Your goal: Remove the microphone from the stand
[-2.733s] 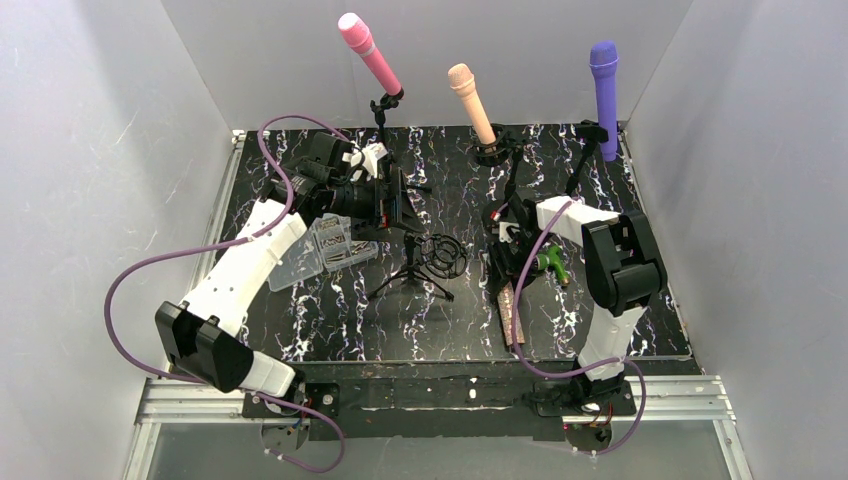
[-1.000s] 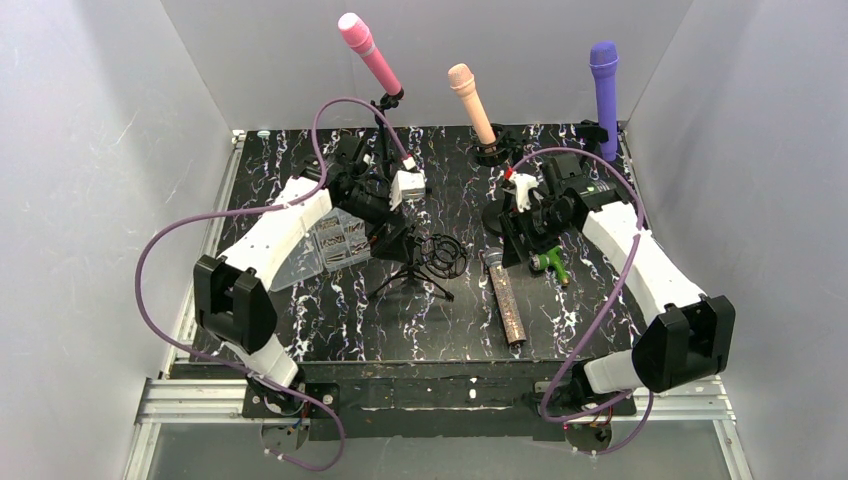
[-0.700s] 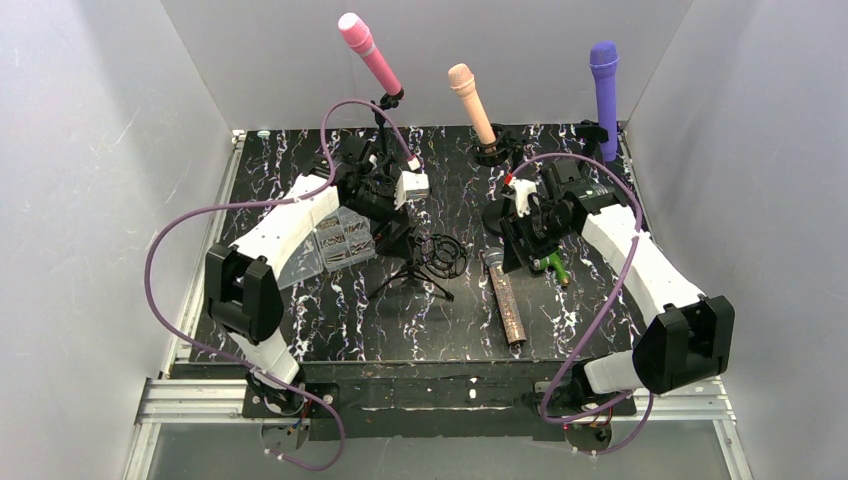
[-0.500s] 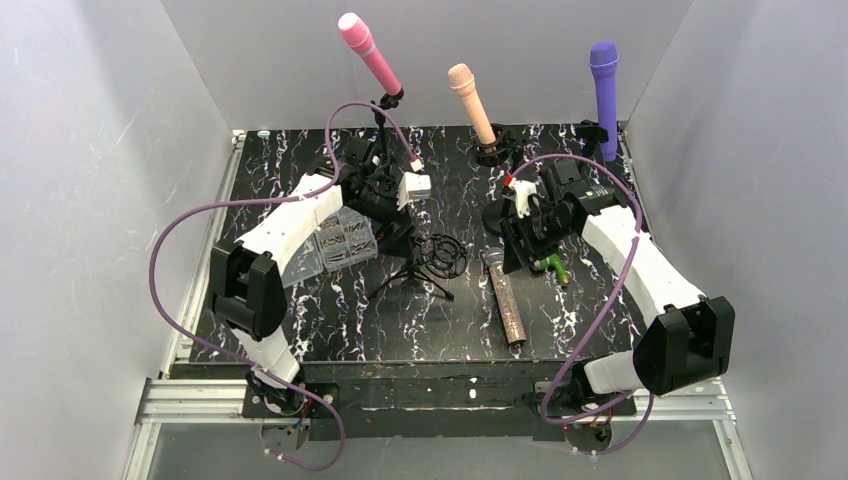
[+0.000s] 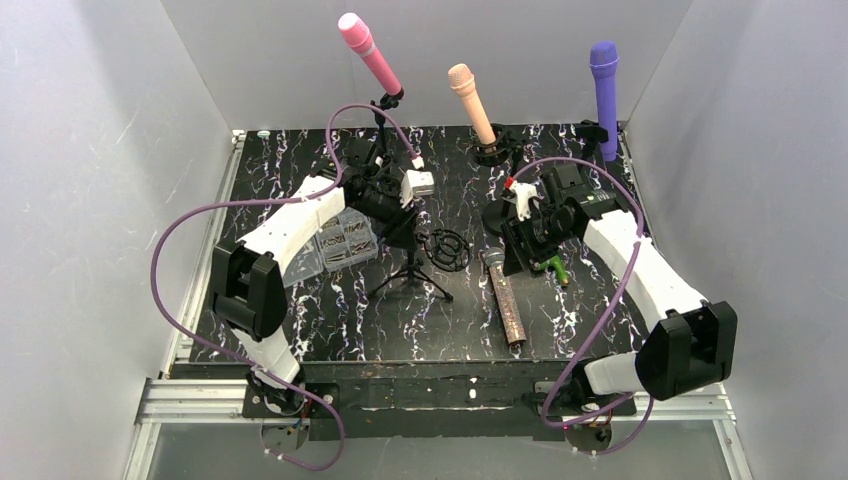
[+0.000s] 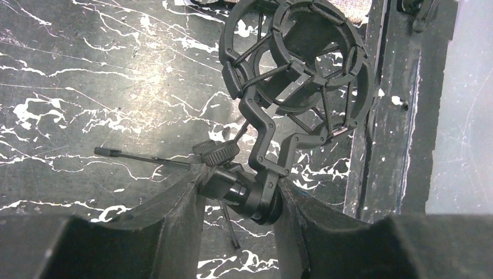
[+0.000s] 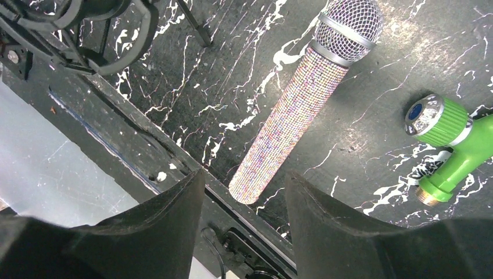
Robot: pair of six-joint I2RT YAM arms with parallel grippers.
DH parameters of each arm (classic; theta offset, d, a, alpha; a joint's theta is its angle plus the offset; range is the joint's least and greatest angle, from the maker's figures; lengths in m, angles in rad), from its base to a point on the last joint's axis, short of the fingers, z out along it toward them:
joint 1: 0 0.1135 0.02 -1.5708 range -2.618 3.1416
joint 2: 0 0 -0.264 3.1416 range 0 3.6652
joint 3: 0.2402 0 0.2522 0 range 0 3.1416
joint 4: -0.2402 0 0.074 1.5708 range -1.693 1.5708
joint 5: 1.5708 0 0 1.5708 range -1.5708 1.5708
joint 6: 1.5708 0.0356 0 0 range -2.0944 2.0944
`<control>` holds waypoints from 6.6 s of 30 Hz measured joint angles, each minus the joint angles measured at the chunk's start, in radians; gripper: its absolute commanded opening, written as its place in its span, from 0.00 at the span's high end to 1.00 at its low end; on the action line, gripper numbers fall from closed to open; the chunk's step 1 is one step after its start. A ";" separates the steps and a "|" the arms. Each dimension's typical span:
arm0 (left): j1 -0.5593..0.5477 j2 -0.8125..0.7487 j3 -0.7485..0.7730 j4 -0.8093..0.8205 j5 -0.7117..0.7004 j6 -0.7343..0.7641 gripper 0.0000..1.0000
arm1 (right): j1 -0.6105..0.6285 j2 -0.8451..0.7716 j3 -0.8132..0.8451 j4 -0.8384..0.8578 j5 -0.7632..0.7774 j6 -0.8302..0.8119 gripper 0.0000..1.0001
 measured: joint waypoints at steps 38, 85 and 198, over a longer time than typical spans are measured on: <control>0.226 -0.299 0.121 -0.083 -0.054 -0.539 1.00 | 0.000 -0.087 -0.011 0.028 0.016 -0.020 0.40; 0.690 0.392 0.647 0.436 -0.584 -0.825 1.00 | 0.000 -0.016 -0.026 0.082 -0.027 -0.030 0.40; 0.582 -0.291 0.281 0.049 -0.203 -0.601 0.02 | 0.106 0.079 0.646 0.090 -0.089 -0.136 0.30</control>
